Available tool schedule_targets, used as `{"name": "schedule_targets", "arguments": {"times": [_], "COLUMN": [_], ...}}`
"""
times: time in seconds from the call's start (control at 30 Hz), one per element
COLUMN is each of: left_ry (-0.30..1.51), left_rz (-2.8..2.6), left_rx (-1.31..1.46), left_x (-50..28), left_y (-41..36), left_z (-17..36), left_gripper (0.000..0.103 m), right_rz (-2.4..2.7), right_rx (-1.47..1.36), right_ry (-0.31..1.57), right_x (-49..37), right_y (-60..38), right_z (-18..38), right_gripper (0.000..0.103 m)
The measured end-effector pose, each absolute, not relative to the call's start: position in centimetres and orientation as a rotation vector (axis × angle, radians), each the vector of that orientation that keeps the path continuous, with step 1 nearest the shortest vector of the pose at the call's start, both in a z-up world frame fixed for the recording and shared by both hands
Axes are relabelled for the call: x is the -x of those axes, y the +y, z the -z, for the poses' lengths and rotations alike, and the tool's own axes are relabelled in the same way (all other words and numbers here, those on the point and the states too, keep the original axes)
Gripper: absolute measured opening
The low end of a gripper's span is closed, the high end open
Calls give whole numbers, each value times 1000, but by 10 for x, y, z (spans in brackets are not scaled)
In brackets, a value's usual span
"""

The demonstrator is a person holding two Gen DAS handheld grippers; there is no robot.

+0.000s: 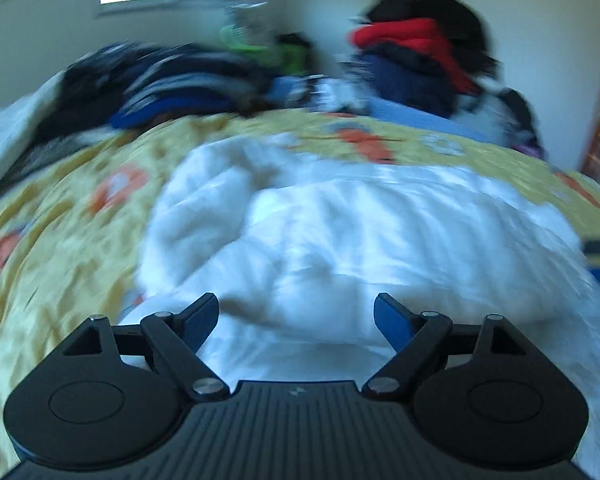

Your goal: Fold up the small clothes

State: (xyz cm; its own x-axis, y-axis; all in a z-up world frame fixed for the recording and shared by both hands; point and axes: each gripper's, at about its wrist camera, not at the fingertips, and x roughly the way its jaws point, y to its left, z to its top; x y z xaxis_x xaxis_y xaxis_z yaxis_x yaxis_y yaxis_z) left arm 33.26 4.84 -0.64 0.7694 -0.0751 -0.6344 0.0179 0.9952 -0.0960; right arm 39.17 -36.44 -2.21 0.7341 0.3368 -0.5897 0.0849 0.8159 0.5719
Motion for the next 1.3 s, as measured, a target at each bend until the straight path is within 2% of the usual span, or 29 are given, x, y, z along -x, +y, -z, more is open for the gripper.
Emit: {"name": "schedule_targets", "arguments": {"times": [0.07, 0.17, 0.23, 0.27, 0.3, 0.6, 0.7, 0.87, 1.03, 1.13, 1.2, 1.3], "left_ry": [681, 668, 680, 689, 696, 695, 729, 714, 700, 600, 545, 565], "left_rz": [35, 35, 28, 28, 33, 84, 116, 97, 83, 133, 161, 161], "left_rx": [146, 162, 159, 163, 165, 110, 110, 57, 22, -25, -51, -78], "left_x": [-333, -339, -344, -347, -348, -365, -377, -381, -376, -363, -361, -391], "left_y": [57, 58, 55, 52, 51, 35, 33, 23, 21, 26, 29, 36], "left_z": [6, 5, 6, 8, 9, 15, 24, 34, 25, -2, -16, -22], "left_gripper": [85, 87, 88, 88, 88, 88, 90, 99, 99, 99, 99, 99], "right_rz": [-125, -165, -194, -195, -203, -189, -155, -124, -116, -134, -131, -179], "right_rx": [-593, -617, -623, -609, -602, -542, -541, -524, -522, -575, -589, -583], "right_ry": [732, 830, 854, 858, 855, 733, 756, 777, 768, 741, 658, 539], "right_x": [-393, -403, -407, -407, -408, -403, -405, -408, -408, -398, -386, -376], "right_y": [-363, -359, -357, -356, -356, -372, -387, -386, -379, -383, -386, -379], "right_z": [23, 39, 45, 45, 44, 13, 20, 43, 47, 36, 22, -1], "right_gripper": [62, 63, 52, 22, 17, 16, 16, 15, 16, 32, 54, 56]}}
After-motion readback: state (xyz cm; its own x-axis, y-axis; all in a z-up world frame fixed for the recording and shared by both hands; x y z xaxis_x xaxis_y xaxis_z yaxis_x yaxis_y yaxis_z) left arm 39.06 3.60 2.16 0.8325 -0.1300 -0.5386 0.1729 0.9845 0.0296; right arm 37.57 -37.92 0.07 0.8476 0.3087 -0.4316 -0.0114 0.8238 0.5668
